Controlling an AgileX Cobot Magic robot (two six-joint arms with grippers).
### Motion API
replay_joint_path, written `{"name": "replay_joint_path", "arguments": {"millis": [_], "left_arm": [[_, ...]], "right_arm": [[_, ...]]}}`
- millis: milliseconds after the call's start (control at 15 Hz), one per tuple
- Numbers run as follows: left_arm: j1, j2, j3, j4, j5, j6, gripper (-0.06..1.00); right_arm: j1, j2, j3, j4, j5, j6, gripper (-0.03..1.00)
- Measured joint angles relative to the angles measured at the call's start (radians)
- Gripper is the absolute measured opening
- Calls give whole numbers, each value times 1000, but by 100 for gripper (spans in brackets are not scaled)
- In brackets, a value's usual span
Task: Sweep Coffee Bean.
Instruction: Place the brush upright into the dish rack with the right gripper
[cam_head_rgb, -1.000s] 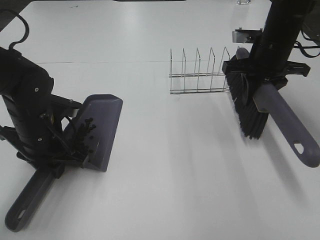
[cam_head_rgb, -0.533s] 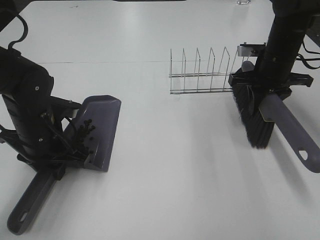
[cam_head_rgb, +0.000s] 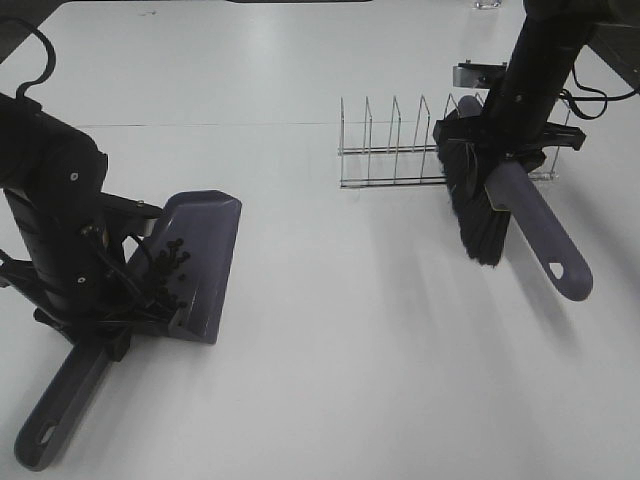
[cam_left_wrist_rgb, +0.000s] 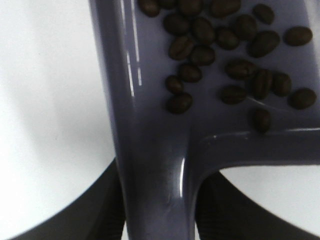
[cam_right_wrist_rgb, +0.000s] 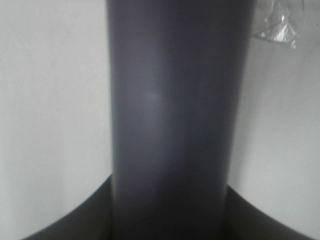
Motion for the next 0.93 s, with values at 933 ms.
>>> {"name": "replay_joint_path", "arguments": {"millis": [933], "left_arm": [[0,0,0,-6,22,0,35]], "right_arm": [[-1,124,-243,19,14,7,29]]}}
